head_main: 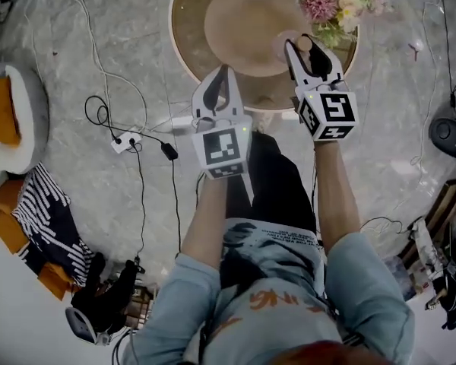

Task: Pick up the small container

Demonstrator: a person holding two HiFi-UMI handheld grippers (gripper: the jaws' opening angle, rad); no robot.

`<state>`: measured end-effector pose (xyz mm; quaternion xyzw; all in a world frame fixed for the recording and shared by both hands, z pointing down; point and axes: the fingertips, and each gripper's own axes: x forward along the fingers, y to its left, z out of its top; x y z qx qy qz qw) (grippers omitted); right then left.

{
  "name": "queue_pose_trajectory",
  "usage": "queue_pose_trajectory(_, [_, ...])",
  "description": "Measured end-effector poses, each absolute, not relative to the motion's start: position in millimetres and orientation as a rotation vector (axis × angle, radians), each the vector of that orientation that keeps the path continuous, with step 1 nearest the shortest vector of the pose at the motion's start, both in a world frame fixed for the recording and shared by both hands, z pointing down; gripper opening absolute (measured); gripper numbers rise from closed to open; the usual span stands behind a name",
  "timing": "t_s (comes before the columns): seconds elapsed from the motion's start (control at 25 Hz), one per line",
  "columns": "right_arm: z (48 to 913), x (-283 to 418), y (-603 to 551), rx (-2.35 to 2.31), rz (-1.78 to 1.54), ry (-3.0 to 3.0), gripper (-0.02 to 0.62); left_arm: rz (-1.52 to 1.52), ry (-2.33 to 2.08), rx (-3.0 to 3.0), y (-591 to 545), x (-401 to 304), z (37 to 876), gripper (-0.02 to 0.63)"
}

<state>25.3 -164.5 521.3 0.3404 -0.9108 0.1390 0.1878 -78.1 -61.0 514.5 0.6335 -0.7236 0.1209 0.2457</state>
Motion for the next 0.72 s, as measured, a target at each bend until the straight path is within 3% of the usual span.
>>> queue_pose_trajectory(0.72, [258.7, 91.0, -132.5, 1.027, 0.2, -2.745, 0.15, 0.13, -2.237, 1.856, -77.9, -34.1, 278.1, 0.023])
